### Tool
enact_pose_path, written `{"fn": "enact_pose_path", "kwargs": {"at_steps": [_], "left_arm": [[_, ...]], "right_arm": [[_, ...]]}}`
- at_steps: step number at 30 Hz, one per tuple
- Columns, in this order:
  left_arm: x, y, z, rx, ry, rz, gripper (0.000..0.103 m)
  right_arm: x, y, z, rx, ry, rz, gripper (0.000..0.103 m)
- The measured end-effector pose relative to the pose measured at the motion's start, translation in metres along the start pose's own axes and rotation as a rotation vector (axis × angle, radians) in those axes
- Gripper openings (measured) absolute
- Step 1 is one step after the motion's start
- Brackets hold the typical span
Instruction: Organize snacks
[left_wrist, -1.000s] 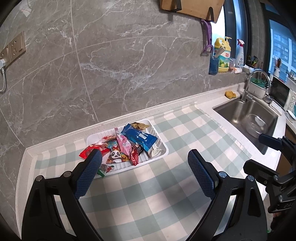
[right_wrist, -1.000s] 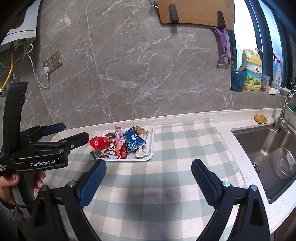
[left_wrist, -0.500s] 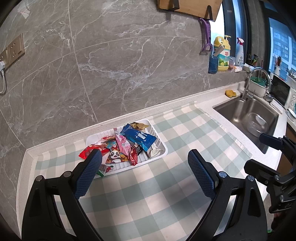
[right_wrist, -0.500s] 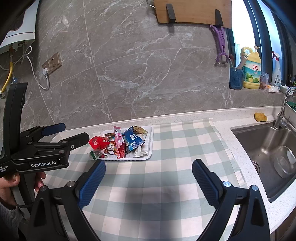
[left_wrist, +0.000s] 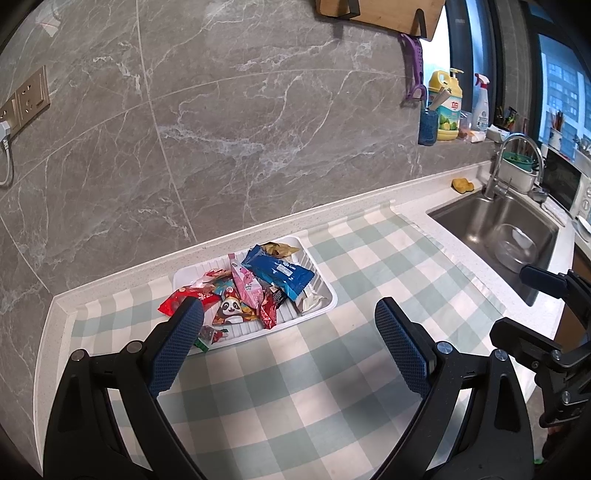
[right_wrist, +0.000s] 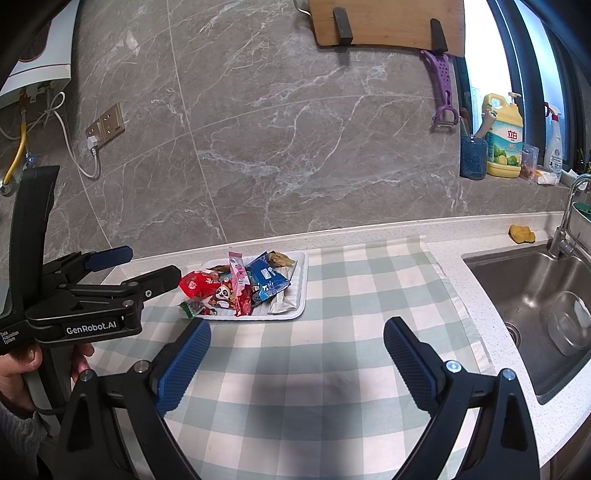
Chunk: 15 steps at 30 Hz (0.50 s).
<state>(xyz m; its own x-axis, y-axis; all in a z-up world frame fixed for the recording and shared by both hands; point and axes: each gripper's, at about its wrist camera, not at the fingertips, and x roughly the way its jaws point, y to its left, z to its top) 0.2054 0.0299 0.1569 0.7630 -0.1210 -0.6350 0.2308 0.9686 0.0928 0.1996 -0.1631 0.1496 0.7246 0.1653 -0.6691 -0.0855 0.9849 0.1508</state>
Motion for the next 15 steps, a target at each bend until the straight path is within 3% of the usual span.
{"fn": "enact_pose_path", "kwargs": {"at_steps": [15], "left_arm": [[0.0031,0.0024,0.0000,-0.001,0.003,0.003,0.095]], "right_arm": [[0.0019,0.0012,-0.0005,0.001,0.005,0.001,0.097]]}}
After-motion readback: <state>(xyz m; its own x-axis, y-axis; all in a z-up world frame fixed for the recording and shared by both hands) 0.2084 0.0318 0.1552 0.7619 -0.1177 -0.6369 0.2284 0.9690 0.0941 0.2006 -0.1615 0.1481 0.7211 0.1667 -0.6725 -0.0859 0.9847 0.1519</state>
